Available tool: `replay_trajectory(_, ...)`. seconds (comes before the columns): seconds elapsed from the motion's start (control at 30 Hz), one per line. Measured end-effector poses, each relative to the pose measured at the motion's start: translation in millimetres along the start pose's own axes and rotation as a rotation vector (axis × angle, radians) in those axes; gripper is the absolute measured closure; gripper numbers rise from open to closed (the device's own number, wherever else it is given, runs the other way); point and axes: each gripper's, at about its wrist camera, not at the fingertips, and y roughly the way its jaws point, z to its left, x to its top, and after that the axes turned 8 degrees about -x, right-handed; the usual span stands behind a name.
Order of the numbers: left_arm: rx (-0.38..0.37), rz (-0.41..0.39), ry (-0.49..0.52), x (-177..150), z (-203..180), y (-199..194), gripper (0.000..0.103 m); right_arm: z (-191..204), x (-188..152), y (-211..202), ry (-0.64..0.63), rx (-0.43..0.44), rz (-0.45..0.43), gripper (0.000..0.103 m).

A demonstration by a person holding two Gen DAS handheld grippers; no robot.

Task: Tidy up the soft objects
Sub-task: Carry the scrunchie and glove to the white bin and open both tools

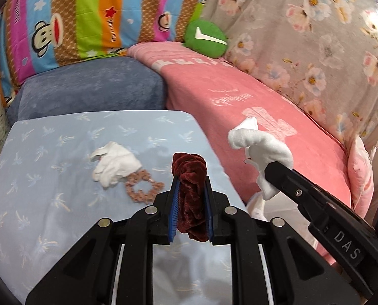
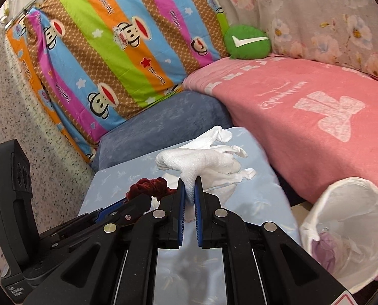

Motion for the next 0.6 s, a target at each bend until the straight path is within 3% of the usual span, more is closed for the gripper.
replay_trajectory(0.6,-0.127,0.073,0.164,-17,-109,35,0.086,-121,-5,-61,0.138,-0.120,-0.070,0.096)
